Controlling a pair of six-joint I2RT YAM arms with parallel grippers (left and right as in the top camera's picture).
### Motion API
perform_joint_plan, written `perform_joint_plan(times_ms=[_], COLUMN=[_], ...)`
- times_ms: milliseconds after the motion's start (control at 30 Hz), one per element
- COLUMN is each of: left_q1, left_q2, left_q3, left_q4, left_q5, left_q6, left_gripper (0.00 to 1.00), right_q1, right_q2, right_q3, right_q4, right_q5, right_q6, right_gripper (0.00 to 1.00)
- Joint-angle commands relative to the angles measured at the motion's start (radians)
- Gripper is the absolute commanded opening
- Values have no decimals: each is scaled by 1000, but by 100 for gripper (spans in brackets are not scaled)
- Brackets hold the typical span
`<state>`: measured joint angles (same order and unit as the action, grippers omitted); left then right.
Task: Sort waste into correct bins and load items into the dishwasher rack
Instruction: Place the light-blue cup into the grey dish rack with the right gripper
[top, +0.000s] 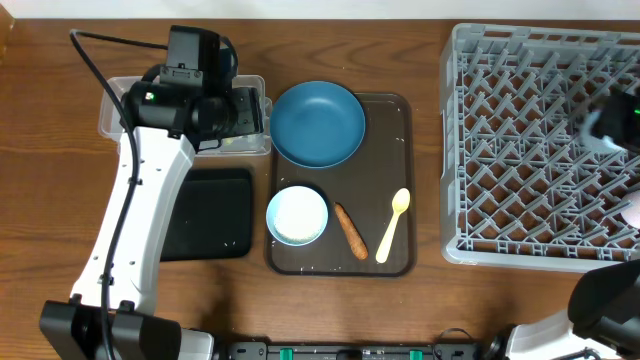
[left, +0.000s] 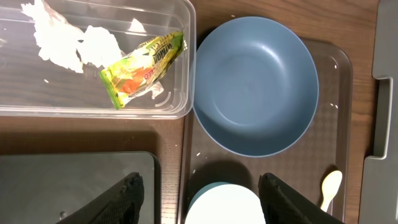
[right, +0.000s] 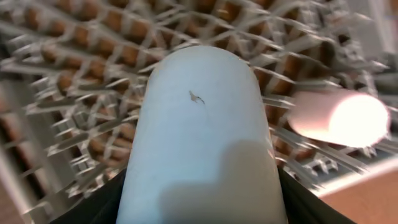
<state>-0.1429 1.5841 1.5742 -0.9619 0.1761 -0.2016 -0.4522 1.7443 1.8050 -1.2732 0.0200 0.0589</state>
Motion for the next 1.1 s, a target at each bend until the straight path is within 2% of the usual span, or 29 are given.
perform_joint_plan(times_ms=[0, 300, 700, 767, 800, 900, 1067], left_q1=[3, 3, 3, 3, 3, 3, 3], left_q2=[4, 4, 4, 4, 4, 4, 4], left_q3=[-2, -2, -2, -2, -2, -2, -2], left_q4=[-3, -7, -10, -10, -10, -10, -10], left_q5=[-16, -16, -16, -16, -16, -16, -16], left_q6=[18, 18, 18, 18, 18, 18, 18], left_gripper=[62, 62, 62, 62, 62, 62, 63], right_q1=[-44, -105, -105, -105, -105, -105, -105], right_q2=[26, 134, 256, 267, 270, 270, 270], right_q3=[-14, -22, -22, -23, -23, -23, -22], right_q4=[-5, -26, -44, -48, -49, -52, -57], right_q5=[32, 36, 35, 32, 32, 26, -19], right_q6=[31, 32, 38, 38, 38, 38, 37], right_gripper=[34, 35, 35, 43, 54, 98, 99])
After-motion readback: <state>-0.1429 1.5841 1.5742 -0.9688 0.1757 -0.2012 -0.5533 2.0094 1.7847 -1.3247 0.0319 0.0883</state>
